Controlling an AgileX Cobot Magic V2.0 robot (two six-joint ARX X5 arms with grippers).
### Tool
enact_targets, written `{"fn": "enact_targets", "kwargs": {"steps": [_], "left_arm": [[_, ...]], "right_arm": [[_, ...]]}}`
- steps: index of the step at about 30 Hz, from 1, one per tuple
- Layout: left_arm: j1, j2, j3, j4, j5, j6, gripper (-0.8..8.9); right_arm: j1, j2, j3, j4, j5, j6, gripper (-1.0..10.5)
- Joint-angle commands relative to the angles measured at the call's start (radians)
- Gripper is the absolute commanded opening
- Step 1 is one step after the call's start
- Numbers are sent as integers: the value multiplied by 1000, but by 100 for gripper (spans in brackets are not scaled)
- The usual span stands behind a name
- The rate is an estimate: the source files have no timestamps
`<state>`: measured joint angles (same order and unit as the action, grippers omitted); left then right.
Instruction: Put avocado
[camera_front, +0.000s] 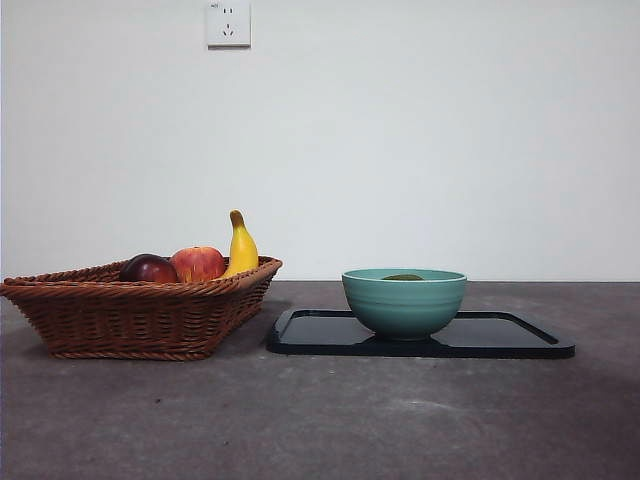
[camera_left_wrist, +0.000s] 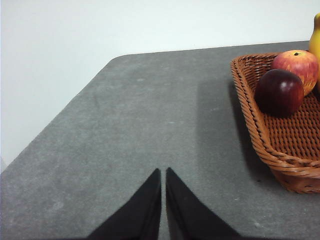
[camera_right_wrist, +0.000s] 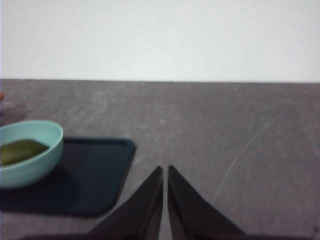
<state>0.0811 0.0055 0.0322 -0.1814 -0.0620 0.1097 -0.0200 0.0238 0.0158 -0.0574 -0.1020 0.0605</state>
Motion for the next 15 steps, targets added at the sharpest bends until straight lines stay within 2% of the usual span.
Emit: {"fn": "enact_targets", "kwargs": {"steps": [1, 6, 15], "left_arm": [[4, -2, -20, -6, -2, -10, 15], [4, -2, -20, -6, -2, -10, 15], [4, -2, -20, -6, -2, -10, 15]], "right_arm": [[5, -20, -6, -44, 2, 23, 8], [6, -20, -6, -120, 2, 22, 8], [5, -20, -6, -101, -1, 29, 8]]}}
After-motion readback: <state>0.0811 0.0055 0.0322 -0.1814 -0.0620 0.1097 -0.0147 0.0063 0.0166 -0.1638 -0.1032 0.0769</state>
